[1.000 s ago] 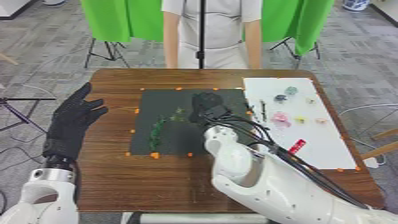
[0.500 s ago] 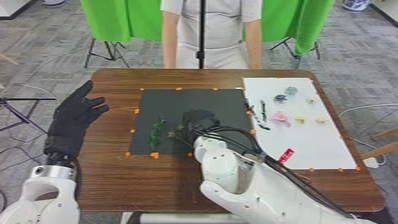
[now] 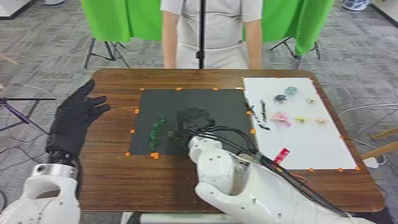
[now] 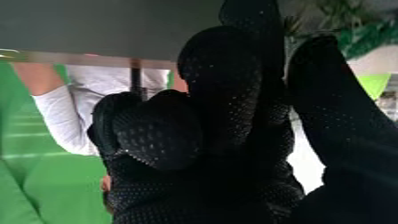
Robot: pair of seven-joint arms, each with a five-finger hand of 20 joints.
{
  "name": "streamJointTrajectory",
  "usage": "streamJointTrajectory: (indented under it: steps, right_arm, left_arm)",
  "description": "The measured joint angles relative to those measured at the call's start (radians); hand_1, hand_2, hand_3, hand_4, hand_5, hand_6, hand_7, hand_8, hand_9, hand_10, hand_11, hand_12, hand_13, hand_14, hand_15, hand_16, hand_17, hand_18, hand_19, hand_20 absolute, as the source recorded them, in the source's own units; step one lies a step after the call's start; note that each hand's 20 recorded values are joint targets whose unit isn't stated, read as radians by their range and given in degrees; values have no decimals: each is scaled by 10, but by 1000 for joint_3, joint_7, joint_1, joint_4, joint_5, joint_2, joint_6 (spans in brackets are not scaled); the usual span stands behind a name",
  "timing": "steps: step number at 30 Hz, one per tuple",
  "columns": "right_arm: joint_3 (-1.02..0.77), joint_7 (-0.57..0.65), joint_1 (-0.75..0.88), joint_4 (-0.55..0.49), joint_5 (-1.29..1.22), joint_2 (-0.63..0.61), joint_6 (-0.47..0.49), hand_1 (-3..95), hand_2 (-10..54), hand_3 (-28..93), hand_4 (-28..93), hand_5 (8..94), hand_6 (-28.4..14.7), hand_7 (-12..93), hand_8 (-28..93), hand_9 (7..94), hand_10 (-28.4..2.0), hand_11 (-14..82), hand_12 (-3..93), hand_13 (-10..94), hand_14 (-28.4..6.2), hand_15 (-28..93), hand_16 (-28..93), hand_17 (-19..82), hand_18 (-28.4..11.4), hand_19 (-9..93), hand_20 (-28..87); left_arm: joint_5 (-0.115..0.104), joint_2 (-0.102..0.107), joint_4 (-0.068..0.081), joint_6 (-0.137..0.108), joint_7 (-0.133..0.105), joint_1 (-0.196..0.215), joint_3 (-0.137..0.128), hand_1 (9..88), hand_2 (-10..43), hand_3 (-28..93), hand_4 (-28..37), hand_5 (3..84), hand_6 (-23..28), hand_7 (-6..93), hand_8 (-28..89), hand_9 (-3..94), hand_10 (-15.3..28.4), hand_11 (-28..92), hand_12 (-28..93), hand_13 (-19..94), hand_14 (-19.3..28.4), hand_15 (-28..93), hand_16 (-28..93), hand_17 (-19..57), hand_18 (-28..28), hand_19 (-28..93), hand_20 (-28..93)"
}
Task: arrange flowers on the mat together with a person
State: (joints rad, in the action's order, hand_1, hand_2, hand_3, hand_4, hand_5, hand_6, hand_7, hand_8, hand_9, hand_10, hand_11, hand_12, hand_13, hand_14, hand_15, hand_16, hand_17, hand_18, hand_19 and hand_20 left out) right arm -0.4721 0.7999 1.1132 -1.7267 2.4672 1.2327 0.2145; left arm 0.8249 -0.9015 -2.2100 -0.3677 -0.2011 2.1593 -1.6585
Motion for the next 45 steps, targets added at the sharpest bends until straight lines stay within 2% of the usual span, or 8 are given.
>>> streamJointTrajectory:
  steps: [6, 9, 12, 16, 25, 28, 34, 45]
  right_arm:
    - [-12, 6, -6, -13, -17, -1, -81, 365, -12, 648, -200, 937, 6, 221, -137, 937, -108, 469, 186, 872, -104, 689, 247, 501, -264, 932, 442]
    - [-38, 7, -3, -39, -42, -6, -108, 329, 10, 646, -195, 917, -2, 163, -115, 937, -118, 392, 212, 830, -118, 682, 238, 457, -266, 932, 385]
    - [-88, 1, 15, -93, -128, -23, -184, 280, 43, 653, -193, 812, -17, 162, -108, 854, -149, 321, 209, 726, -144, 656, 193, 351, -259, 901, 245]
    - [-195, -72, 68, -194, -278, -73, -328, 211, 93, 680, -207, 702, -34, 159, -113, 752, -176, 287, 183, 623, -171, 619, 150, 240, -250, 773, 200]
    - [-598, -393, 312, -356, -723, -234, -478, 143, 118, 759, -250, 502, -17, 137, -114, 534, -172, 181, 142, 426, -207, 502, 87, 89, -244, 520, 166]
    - [-755, -524, 417, -351, -853, -252, -452, 141, 116, 773, -262, 474, -2, 146, -121, 492, -157, 155, 142, 374, -195, 443, 90, 58, -228, 459, 168]
    - [-968, -825, 568, -267, -1129, -261, -199, 124, 109, 805, -279, 457, 16, 156, -127, 469, -147, 137, 146, 334, -188, 392, 116, 40, -212, 420, 188]
    - [-1096, -887, 826, -301, -1651, -304, -324, 109, 106, 816, -282, 412, 38, 150, -130, 448, -142, 120, 146, 309, -187, 365, 130, 34, -204, 399, 198]
  left_arm:
    - [-1, -2, -1, -1, -3, 8, -2, 259, 61, 784, -257, 318, 46, 96, -81, 337, 192, 288, 99, 234, 252, 552, -103, -90, 210, 465, 159]
    - [-1, -2, -1, -1, -6, 10, -1, 252, 60, 778, -264, 318, 46, 97, -81, 336, 192, 285, 98, 233, 252, 551, -103, -90, 211, 464, 159]
    - [-2, -2, 0, 0, -13, 10, 1, 243, 61, 771, -274, 319, 45, 96, -81, 335, 192, 283, 99, 232, 254, 551, -103, -90, 210, 463, 158]
    - [-2, -2, 3, 1, -27, 11, 2, 223, 60, 765, -280, 323, 41, 91, -83, 329, 186, 271, 97, 230, 253, 546, -103, -92, 211, 459, 158]
    - [-15, 10, 13, -3, -111, 27, 13, 199, 58, 763, -283, 330, 34, 75, -79, 318, 169, 221, 100, 239, 225, 454, -86, -80, 201, 450, 169]
    - [-23, 20, 15, -16, -129, 35, 20, 196, 54, 769, -283, 330, 31, 77, -79, 313, 162, 210, 103, 237, 211, 423, -74, -83, 195, 437, 169]
    - [-31, 29, 42, -25, -162, 26, 53, 194, 48, 771, -283, 327, 25, 78, -79, 314, 158, 207, 110, 235, 214, 419, -58, -87, 199, 434, 175]
    - [-34, 33, 63, -24, -181, 14, 74, 190, 43, 776, -283, 313, 19, 84, -81, 314, 156, 209, 114, 236, 231, 461, -57, -88, 202, 431, 179]
